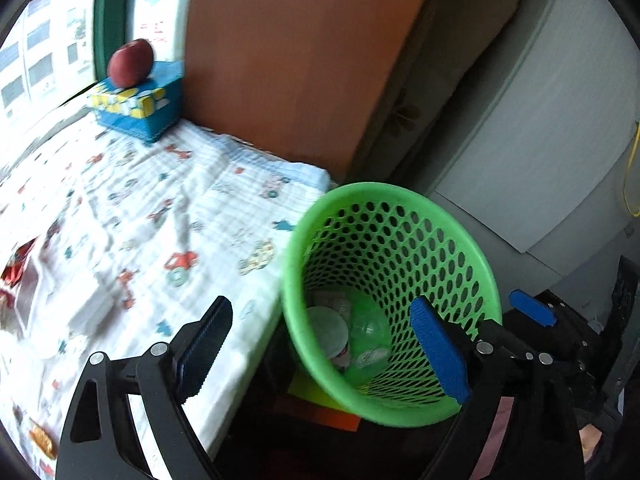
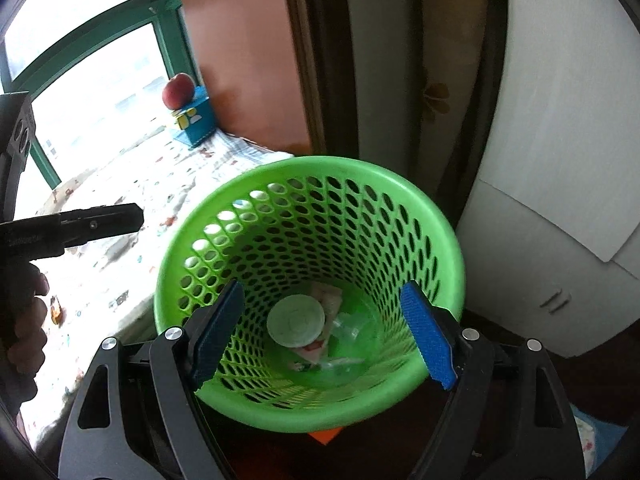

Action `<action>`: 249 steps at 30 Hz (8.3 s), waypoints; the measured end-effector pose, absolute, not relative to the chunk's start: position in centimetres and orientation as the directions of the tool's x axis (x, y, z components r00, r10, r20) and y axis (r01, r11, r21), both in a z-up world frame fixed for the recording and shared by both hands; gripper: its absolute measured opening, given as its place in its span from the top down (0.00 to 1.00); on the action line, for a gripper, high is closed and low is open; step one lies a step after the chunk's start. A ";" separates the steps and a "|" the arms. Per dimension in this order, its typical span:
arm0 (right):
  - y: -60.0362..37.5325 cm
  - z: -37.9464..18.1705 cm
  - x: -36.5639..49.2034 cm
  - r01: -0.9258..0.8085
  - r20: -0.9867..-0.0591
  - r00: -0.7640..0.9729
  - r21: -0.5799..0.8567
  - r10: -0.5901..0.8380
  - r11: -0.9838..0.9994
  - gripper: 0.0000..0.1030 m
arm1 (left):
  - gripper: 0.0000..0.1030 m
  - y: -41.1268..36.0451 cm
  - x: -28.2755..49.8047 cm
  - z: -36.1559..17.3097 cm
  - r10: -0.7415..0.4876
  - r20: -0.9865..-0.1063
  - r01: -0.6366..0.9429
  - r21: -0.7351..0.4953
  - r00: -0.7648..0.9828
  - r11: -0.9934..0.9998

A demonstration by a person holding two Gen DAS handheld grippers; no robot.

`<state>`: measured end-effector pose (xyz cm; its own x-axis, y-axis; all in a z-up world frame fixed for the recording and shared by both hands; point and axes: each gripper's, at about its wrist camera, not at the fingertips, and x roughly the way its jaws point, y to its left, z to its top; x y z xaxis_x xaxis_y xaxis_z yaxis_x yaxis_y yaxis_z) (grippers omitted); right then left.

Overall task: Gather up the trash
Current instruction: 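Drop the white cup lid into the green basket with the left tool, then move the left tool back to the sheet and grasp the orange peel, then grasp the white foam block with the right tool and lift it, then drop the foam block into the green basket with the right tool while the left tool drops the orange peel, then move both tools back over the sheet toward the clear containers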

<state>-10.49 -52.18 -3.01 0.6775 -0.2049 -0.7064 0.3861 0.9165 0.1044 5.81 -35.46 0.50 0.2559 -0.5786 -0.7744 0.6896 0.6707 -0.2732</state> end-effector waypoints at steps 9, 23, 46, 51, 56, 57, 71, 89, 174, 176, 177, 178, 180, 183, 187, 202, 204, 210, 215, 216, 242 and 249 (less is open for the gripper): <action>-48.5 -2.3 -9.0 0.350 -0.689 0.702 0.117 -0.177 0.929 0.21 | 0.15 -28.2 6.8 0.8 -0.537 -0.767 0.623 -0.237 0.351 0.746; -38.4 -2.5 -3.9 0.166 -0.699 0.713 0.096 -0.052 0.981 0.21 | 0.15 -12.8 9.1 -2.8 -0.362 -0.809 0.388 -0.182 0.463 0.903; -31.1 -5.3 1.7 -0.006 -0.746 0.660 0.106 0.084 0.994 0.21 | 0.38 -4.8 10.0 -10.6 -0.251 -0.869 0.152 -0.205 0.425 0.967; -30.9 -5.8 2.5 -0.011 -0.754 0.650 0.119 0.098 0.993 0.21 | 0.43 -5.0 10.3 -11.3 -0.223 -0.874 0.147 -0.175 0.432 0.973; -30.5 -6.2 3.2 -0.019 -0.761 0.641 0.119 0.103 0.993 0.21 | 0.54 -4.8 10.4 -11.3 -0.203 -0.871 0.128 -0.162 0.447 0.978; -30.4 -6.3 3.3 -0.021 -0.761 0.641 0.118 0.104 0.993 0.21 | 0.56 -4.6 10.5 -11.3 -0.204 -0.870 0.124 -0.165 0.448 0.978; -30.4 -7.3 7.4 -0.028 -0.770 0.619 0.171 0.151 0.985 0.21 | 0.75 -3.2 9.7 -8.7 -0.311 -0.832 0.158 -0.268 0.459 0.950; -28.8 -11.5 16.6 -0.087 -0.819 0.551 0.137 0.163 0.987 0.21 | 0.75 -1.9 11.6 -5.5 -0.356 -0.793 0.191 -0.300 0.494 0.935; -54.6 -3.3 -11.4 0.474 -0.720 0.652 0.144 -0.237 0.869 0.30 | 0.71 -40.5 2.9 -0.8 -0.614 -0.776 0.787 -0.288 0.141 0.545; -54.6 -3.3 -11.6 0.474 -0.719 0.654 0.148 -0.235 0.868 0.30 | 0.64 -40.7 2.8 -1.0 -0.613 -0.780 0.786 -0.297 0.128 0.542; -54.5 -3.3 -11.8 0.474 -0.718 0.655 0.148 -0.235 0.868 0.30 | 0.63 -40.7 2.7 -0.9 -0.621 -0.774 0.788 -0.304 0.123 0.535; -54.4 -3.3 -11.9 0.473 -0.717 0.657 0.149 -0.234 0.868 0.30 | 0.59 -40.7 2.6 -0.9 -0.622 -0.773 0.790 -0.305 0.121 0.532; -54.2 -3.2 -12.1 0.472 -0.715 0.659 0.152 -0.233 0.868 0.30 | 0.52 -40.6 2.4 -0.6 -0.623 -0.772 0.791 -0.301 0.125 0.533; -53.8 -3.0 -12.1 0.466 -0.712 0.666 0.160 -0.225 0.870 0.30 | 0.52 -40.0 2.4 0.0 -0.623 -0.772 0.791 -0.301 0.127 0.533; -52.6 -2.5 -11.7 0.440 -0.702 0.681 0.165 -0.208 0.883 0.30 | 0.52 -37.9 3.0 0.7 -0.626 -0.763 0.780 -0.288 0.163 0.555; -45.3 -1.3 -6.1 0.281 -0.689 0.718 0.156 -0.099 0.947 0.29 | 0.50 -22.7 8.6 -0.9 -0.535 -0.768 0.592 -0.259 0.353 0.763; -44.2 -1.2 -5.1 0.256 -0.689 0.720 0.151 -0.084 0.955 0.29 | 0.50 -20.4 9.3 -1.4 -0.513 -0.771 0.562 -0.249 0.378 0.788; -40.8 -1.4 -2.1 0.181 -0.694 0.720 0.150 -0.027 0.972 0.29 | 0.50 -14.2 12.2 -3.0 -0.427 -0.793 0.460 -0.213 0.434 0.862; -38.0 -1.8 0.1 0.126 -0.702 0.712 0.150 0.016 0.981 0.29 | 0.50 -9.7 14.1 -5.0 -0.348 -0.823 0.400 -0.164 0.449 0.902; -37.4 -1.9 0.6 0.114 -0.704 0.710 0.148 0.023 0.982 0.28 | 0.50 -8.8 14.6 -5.5 -0.333 -0.829 0.393 -0.151 0.449 0.907; -30.2 -4.0 8.0 -0.016 -0.757 0.646 0.120 0.102 0.993 0.27 | 0.36 -6.8 17.9 -10.9 -0.284 -0.856 0.503 -0.033 0.432 0.863; -28.5 -4.7 10.2 -0.064 -0.767 0.626 0.128 0.140 0.990 0.27 | 0.46 -6.2 17.4 -10.6 -0.304 -0.843 0.511 -0.040 0.445 0.859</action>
